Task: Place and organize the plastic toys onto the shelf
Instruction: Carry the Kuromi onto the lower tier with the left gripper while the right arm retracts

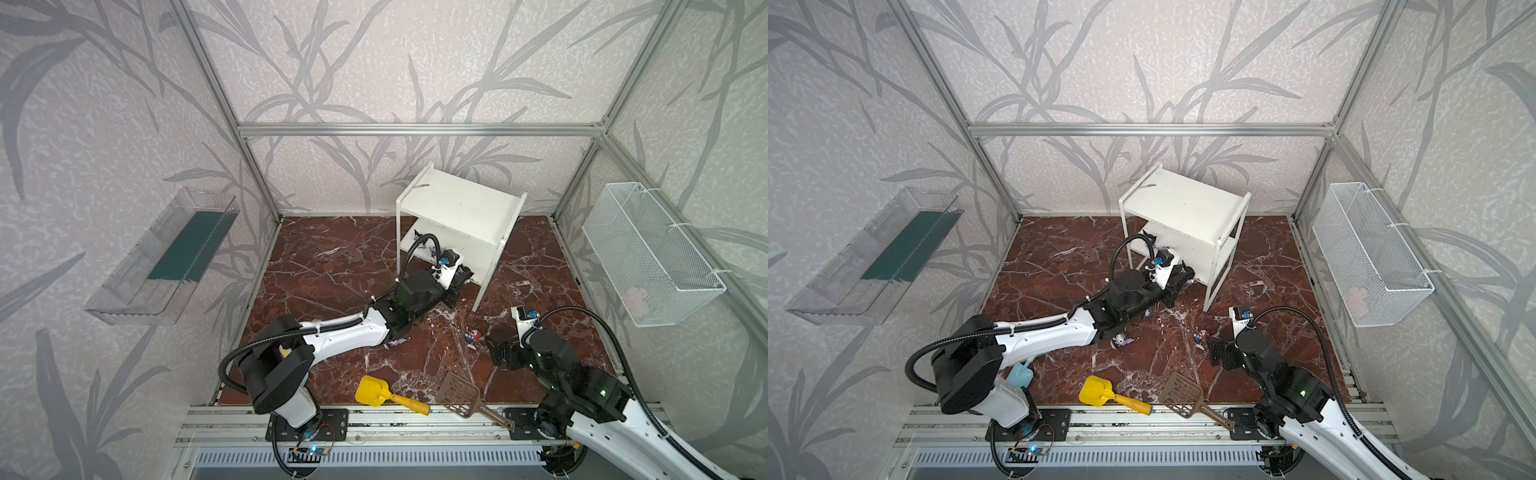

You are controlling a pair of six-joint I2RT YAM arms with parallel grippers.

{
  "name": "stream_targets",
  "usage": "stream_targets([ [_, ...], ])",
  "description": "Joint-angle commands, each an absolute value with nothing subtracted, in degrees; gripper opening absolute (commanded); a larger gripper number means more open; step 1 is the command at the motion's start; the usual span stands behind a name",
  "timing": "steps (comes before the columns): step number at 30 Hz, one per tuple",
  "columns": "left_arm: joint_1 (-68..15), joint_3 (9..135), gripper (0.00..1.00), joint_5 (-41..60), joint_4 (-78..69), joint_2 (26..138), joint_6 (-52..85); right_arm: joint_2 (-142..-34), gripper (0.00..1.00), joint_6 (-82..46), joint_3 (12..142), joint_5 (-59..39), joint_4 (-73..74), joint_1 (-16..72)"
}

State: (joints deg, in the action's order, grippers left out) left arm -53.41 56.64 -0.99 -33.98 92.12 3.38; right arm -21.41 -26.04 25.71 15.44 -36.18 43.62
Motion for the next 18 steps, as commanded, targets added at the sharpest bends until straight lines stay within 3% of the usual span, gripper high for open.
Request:
stream_targets([
  [1,-53.28,60.26,0.18,-2.18,-37.97,94.55,1.82,-20.66,0.99,-26.72,27.33,16.78,-37.33,43.95],
  [18,-53.75,66.17,0.18,-4.19,-37.92,102.23,0.98,-19.96,0.99,-26.03,26.81,15.69,-36.55,43.95],
])
